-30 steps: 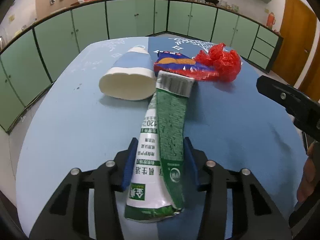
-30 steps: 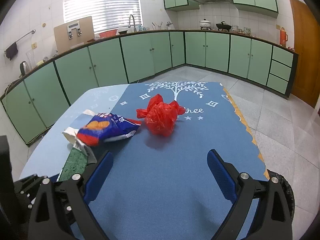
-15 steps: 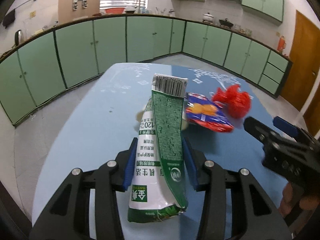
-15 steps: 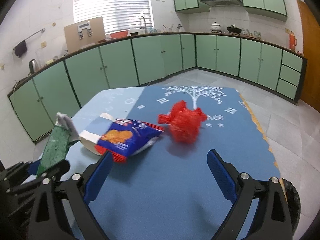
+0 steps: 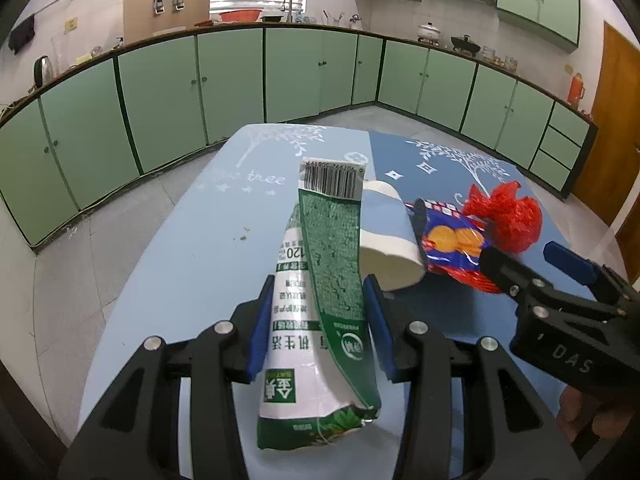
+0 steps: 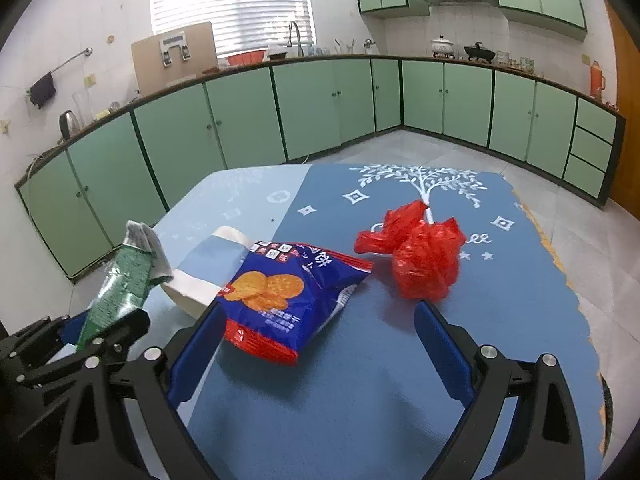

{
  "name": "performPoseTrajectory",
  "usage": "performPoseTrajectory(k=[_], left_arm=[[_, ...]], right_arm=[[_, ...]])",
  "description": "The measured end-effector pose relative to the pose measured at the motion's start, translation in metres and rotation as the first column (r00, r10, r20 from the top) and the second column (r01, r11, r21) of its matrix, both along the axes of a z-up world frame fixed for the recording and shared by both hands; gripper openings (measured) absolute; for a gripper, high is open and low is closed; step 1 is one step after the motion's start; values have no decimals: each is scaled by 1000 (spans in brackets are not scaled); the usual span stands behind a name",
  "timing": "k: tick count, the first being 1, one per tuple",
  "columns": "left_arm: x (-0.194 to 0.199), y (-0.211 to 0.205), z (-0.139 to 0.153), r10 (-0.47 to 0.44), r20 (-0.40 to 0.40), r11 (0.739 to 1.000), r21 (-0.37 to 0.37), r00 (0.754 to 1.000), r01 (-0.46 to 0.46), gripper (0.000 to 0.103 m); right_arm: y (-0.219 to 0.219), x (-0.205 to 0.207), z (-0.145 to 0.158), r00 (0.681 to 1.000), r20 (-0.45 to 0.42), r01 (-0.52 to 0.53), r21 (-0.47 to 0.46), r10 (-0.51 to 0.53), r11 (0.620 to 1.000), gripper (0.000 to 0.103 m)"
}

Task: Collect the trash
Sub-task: 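Grasp the blue biscuit bag with the right gripper while the left gripper holds the green packet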

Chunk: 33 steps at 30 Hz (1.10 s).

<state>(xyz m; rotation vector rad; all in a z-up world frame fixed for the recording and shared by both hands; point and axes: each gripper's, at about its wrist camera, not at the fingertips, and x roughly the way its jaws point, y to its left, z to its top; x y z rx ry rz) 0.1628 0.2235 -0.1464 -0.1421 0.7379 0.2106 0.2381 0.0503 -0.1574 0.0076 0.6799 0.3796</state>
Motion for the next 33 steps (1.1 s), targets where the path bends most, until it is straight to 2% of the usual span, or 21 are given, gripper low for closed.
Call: performPoseTrajectory(k=[2, 3, 6, 8, 9, 10, 12, 18, 20, 22, 25, 28, 30, 31, 33], left_arm=[[2, 6, 0, 10, 1, 1000, 2, 1000, -10, 42], [4, 8, -1, 12, 0, 1000, 2, 1000, -12, 42], [5, 11, -2, 21, -2, 1000, 7, 1000, -21, 42], [6, 12, -3, 24, -3, 1000, 6, 1000, -24, 42], [6, 13, -3, 26, -5, 1000, 7, 1000, -26, 42], [6, 13, -3, 26, -7, 1000, 6, 1000, -26, 42], [6, 12, -2, 24, -6, 1000, 3, 1000, -24, 42], [0, 2, 3, 10, 9, 1000, 8, 1000, -10, 42], [-1, 0, 3, 8, 11, 1000, 11, 1000, -8, 42], [-1, 0, 3, 10, 13, 1000, 18, 1000, -10, 41], [1, 2, 3, 15, 17, 1000, 23, 1000, -15, 41], [5, 8, 3, 26, 20, 999, 23, 999, -26, 41], [7, 13, 3, 34, 23, 999, 20, 999, -34, 41], [7, 14, 3, 36, 25, 999, 19, 999, -37, 41], [8, 16, 2, 38, 25, 999, 16, 999, -38, 40]], right_arm=[[4, 6, -5, 999, -33, -23, -5, 23, 1000, 84], [7, 9, -9, 998, -54, -36, -6, 36, 999, 75], [11, 16, -21, 988, -127, -82, 7, 82, 997, 41], [12, 13, -24, 988, -124, -90, -6, 89, 996, 30], [12, 12, -23, 989, -119, -96, -12, 93, 995, 16], [10, 11, -23, 989, -116, -99, -16, 97, 995, 9], [4, 9, -20, 988, -113, -106, -5, 104, 994, 0], [-12, 0, -15, 987, -132, -87, 26, 90, 996, 1], [-15, 2, -13, 989, -129, -69, 32, 73, 997, 15], [-15, 6, -10, 992, -118, -49, 42, 54, 998, 42], [-5, 13, -9, 992, -117, -46, 50, 51, 998, 51], [9, 23, -15, 991, -124, -40, 10, 41, 999, 63], [16, 30, -23, 986, -163, -46, 2, 46, 999, 63], [19, 32, -29, 982, -184, -52, -3, 51, 999, 60], [23, 34, -37, 978, -200, -71, -27, 64, 997, 47]])
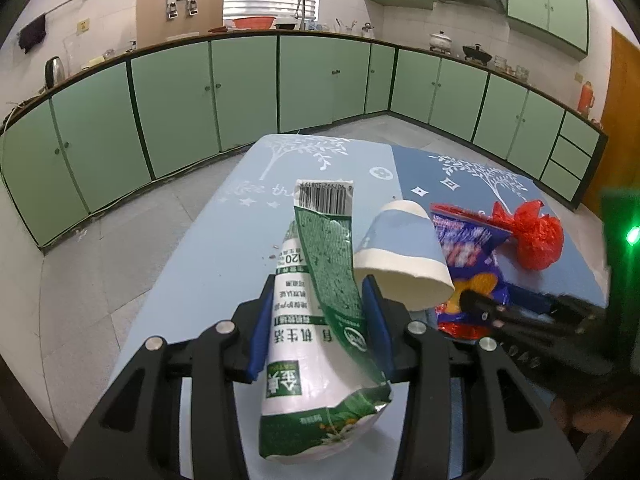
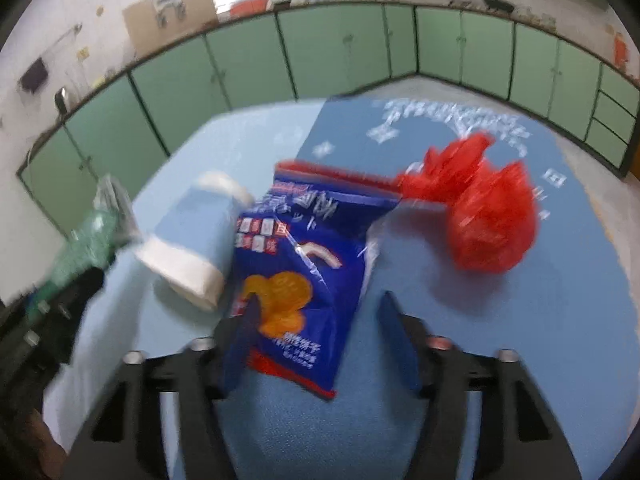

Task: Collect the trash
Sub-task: 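Grasp the blue biscuit bag with the right gripper while the left gripper holds the green packet, then carry the green packet and biscuit bag to the bin and release both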

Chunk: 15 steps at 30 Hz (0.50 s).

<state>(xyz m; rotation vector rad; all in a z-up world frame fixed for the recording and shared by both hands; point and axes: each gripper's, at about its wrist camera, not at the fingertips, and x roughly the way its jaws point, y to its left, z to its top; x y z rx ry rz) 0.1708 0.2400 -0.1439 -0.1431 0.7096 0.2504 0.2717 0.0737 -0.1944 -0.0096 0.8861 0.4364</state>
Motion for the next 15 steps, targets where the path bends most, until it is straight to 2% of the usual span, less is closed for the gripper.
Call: performPoseTrajectory(k=[3, 6, 7, 15], left_arm=[[0, 0, -1, 0, -2, 1000, -2, 1000, 0, 40], [0, 0, 1, -2, -1, 1000, -1, 1000, 2, 40], [-1, -1, 2, -2, 0, 1000, 1, 1000, 2, 40], [-10, -22, 24, -43, 42, 999, 3, 998, 43, 40]], right_arm=[[3, -5, 2, 999, 17, -37, -1, 37, 999, 26], [0, -12, 5, 998, 31, -52, 23, 51, 998, 12], [-2, -14, 8, 998, 35, -53, 35, 51, 998, 9], [-47, -41, 40, 997, 80, -17, 94, 10, 995, 9]])
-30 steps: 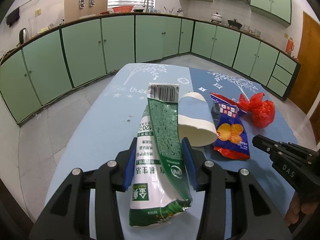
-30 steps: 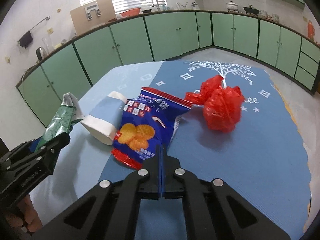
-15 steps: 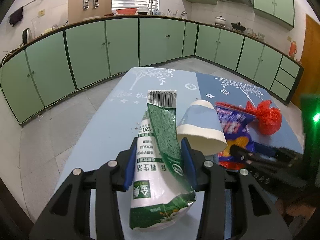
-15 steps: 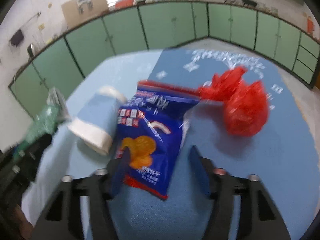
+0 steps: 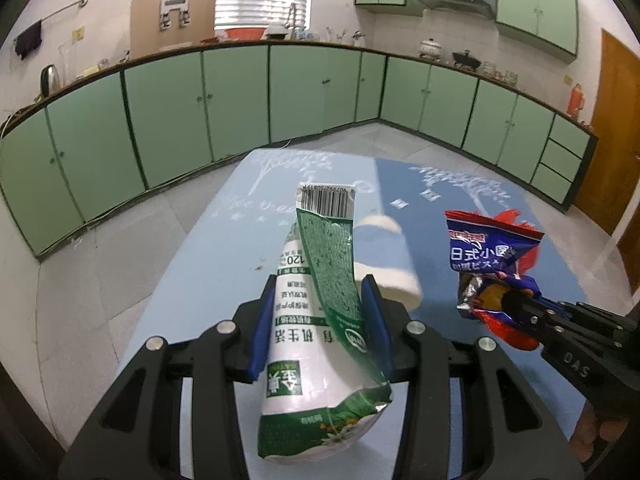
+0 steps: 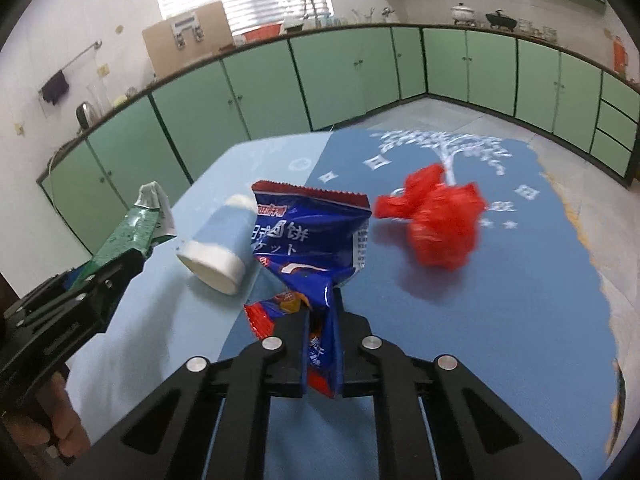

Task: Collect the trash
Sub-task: 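Carry the green packet and biscuit bag to the bin and release both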

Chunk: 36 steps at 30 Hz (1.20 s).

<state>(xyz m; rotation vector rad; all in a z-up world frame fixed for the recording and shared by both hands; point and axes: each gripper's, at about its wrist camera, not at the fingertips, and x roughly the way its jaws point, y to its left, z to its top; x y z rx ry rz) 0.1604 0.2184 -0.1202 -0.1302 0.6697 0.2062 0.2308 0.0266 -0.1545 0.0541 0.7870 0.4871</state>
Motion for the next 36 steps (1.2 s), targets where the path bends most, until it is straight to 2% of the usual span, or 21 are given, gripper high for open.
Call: performPoseTrajectory(k=[7, 12, 16, 23, 30, 31, 32, 33, 36], left_arm=[[-1, -63, 19, -139, 35, 990, -18, 990, 140, 40], [4, -129, 23, -277, 49, 960, -39, 960, 278, 40], [8, -186, 21, -389, 54, 918, -60, 920, 392, 40], [16, -286, 6, -543, 56, 835, -74, 838, 546, 40], [30, -350, -8, -634, 46, 769, -70, 772, 635, 39], [32, -355, -9, -642, 45, 762, -69, 765, 644, 37], [34, -363, -11, -651, 43, 754, -68, 757, 653, 18], [37, -371, -15, -668, 35, 740, -77, 744, 668, 12], [44, -389, -25, -690, 15, 719, -98, 723, 688, 12]], right_arm=[[-68, -25, 21, 995, 20, 95, 26, -96, 995, 9], [-137, -46, 30, 975, 33, 219, 29, -220, 975, 9], [-195, -64, 31, 942, 37, 334, 19, -334, 942, 9], [-289, -91, 23, 857, 40, 514, -12, -513, 858, 9], [-348, -109, 4, 794, 10, 608, -38, -608, 793, 9], [-355, -111, 0, 785, 4, 620, -41, -620, 784, 9], [-358, -110, -1, 779, 0, 626, -45, -627, 778, 9], [-362, -112, -4, 773, -4, 633, -48, -634, 773, 9], [-372, -114, -13, 758, -15, 651, -54, -652, 758, 9]])
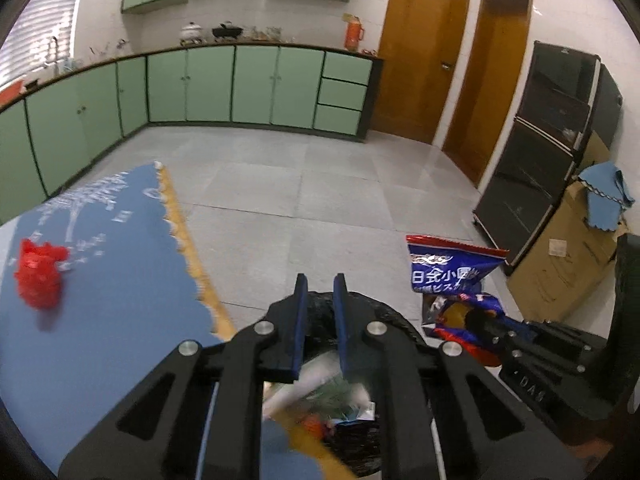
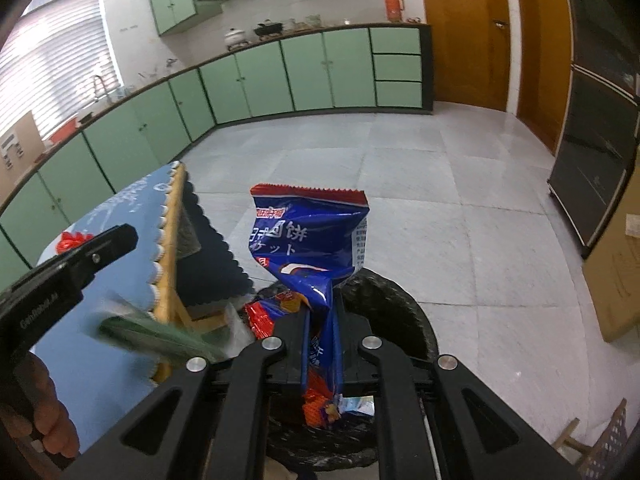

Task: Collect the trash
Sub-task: 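Carry the green packet and biscuit bag to the bin and release both, then return both grippers over the table toward the red plastic bags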

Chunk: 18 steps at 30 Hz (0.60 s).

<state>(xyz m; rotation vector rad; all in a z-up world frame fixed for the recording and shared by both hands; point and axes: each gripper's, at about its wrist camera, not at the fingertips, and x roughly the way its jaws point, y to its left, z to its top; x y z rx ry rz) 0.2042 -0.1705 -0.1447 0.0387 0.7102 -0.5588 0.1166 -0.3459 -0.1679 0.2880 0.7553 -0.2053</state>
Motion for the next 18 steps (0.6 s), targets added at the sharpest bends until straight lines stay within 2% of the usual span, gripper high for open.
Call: performPoseTrajectory(k=[5, 6, 8, 9, 12, 14, 16, 18], left_arm=[[3, -11, -16, -19, -34, 999, 28, 999, 20, 15], [3, -10, -17, -16, -37, 999, 32, 999, 17, 16], [5, -8, -18, -3, -36, 999, 42, 999, 5, 29], [6, -7, -17, -1, -36, 999, 43, 999, 3, 29], [5, -2, -16, 7, -29, 999, 49, 1000, -5, 34], [4, 2, -14, 11, -27, 999, 44, 1000, -10, 37], [3, 7, -11, 18, -22, 999, 40, 1000, -18, 43], [1, 12, -7, 27, -16, 999, 29, 999, -27, 48]], right_arm=[[-12, 7, -25, 998, -56, 17, 20, -16, 1000, 12], [-13, 8, -32, 998, -68, 14, 28, -12, 1000, 16], [-16, 11, -42, 996, -92, 12, 37, -8, 999, 26], [-15, 13, -46, 994, -105, 11, 34, -8, 999, 29], [-13, 15, -53, 991, -129, 24, 10, -22, 1000, 54], [-10, 15, -53, 992, -126, 25, 5, -24, 1000, 56], [-7, 14, -49, 992, -121, 29, 0, -29, 1000, 65], [-6, 12, -44, 994, -106, 35, 0, -34, 999, 68]])
